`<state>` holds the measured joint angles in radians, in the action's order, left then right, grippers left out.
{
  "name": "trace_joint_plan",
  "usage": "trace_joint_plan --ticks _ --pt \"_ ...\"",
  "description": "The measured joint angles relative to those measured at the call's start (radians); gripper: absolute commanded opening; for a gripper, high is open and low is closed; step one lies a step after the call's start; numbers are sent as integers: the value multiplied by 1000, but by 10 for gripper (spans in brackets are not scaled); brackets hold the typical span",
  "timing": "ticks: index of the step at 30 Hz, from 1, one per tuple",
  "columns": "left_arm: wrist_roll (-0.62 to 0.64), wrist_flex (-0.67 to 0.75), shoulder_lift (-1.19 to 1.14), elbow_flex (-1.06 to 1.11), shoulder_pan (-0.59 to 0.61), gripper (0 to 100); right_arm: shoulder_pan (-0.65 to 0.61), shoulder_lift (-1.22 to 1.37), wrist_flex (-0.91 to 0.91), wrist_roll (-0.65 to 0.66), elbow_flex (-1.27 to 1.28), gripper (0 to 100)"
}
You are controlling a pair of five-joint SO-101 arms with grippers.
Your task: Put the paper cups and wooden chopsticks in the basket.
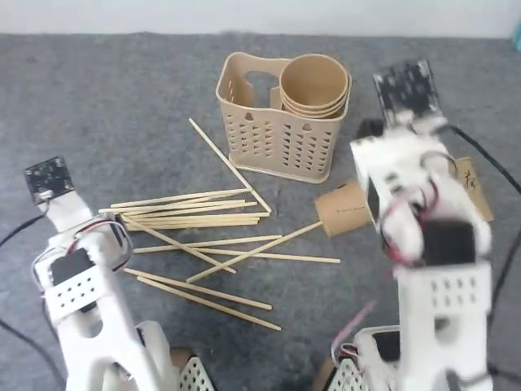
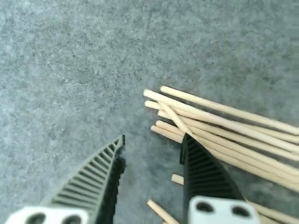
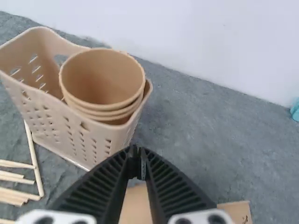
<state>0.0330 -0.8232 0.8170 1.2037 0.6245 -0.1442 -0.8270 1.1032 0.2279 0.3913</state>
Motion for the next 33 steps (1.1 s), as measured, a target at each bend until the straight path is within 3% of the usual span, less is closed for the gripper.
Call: trace_joint_plan --ticks 7,13,18,26,33 --pt "-5 0 0 11 -18 185 -2 -152 78 0 216 7" --pt "-5 0 0 11 -15 185 11 -153 78 0 350 122" --pt "-5 0 0 11 -15 185 54 -146 78 23 353 128" --pt "-5 0 0 11 -15 185 120 127 71 123 330 201" --pt "-5 0 0 11 -15 185 175 364 -14 209 295 206"
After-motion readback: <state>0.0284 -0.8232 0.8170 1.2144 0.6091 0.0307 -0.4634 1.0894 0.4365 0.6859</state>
